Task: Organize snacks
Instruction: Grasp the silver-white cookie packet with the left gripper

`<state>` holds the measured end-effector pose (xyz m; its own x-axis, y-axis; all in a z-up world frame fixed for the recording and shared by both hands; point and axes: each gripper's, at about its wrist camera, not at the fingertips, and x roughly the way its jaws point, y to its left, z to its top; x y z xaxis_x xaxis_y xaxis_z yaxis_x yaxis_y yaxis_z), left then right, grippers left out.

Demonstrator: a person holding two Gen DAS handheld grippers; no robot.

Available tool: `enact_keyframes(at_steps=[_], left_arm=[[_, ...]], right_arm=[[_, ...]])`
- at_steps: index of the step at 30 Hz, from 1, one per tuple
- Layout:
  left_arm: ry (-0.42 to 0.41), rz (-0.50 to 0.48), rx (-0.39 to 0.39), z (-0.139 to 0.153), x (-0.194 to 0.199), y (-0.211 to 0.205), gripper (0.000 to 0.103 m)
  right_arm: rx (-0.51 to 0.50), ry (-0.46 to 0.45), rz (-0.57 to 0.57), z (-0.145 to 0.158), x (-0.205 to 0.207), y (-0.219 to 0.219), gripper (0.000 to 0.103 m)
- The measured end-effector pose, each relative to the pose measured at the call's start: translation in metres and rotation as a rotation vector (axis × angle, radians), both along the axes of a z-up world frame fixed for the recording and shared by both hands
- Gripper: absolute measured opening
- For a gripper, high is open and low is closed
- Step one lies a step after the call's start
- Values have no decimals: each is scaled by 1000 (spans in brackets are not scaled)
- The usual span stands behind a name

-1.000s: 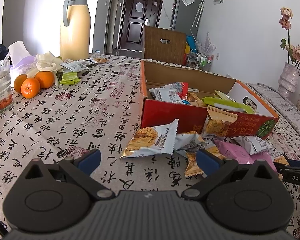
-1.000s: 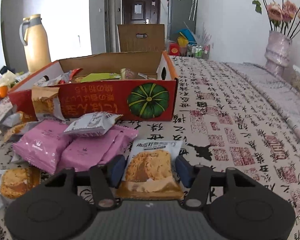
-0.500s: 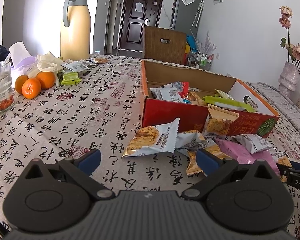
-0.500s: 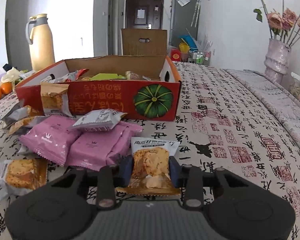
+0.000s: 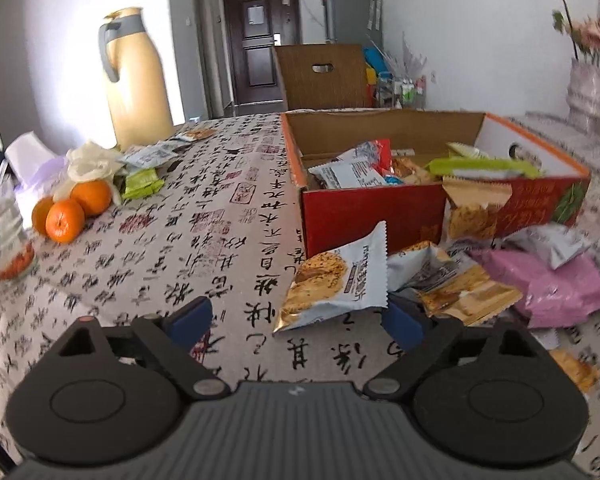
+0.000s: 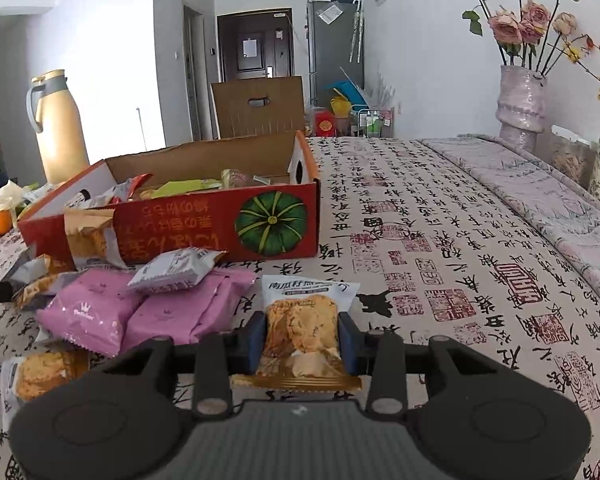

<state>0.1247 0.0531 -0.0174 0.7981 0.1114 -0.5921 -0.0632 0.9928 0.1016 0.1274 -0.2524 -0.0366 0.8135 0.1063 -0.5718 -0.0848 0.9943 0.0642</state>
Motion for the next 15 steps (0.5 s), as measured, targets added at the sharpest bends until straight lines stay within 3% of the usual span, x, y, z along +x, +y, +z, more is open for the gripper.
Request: enact_keyframes(at_steps=[2, 7, 9, 11, 15], left_arm=[[3, -25, 34, -3, 5, -3, 89], [14, -66, 73, -7, 14, -6, 67], [11, -96, 73, -8, 14, -7, 52], [2, -112, 88, -8, 12, -9, 48], [-7, -126, 79, -7, 11, -7, 29]], right_arm=[[3, 0, -2, 0, 0, 0, 37], [8, 1, -4, -1, -1, -1, 37], [9, 2, -8, -1, -1, -1, 37], [10, 4, -9, -2, -1, -1, 37], [12, 5, -8, -3, -1, 0, 37]])
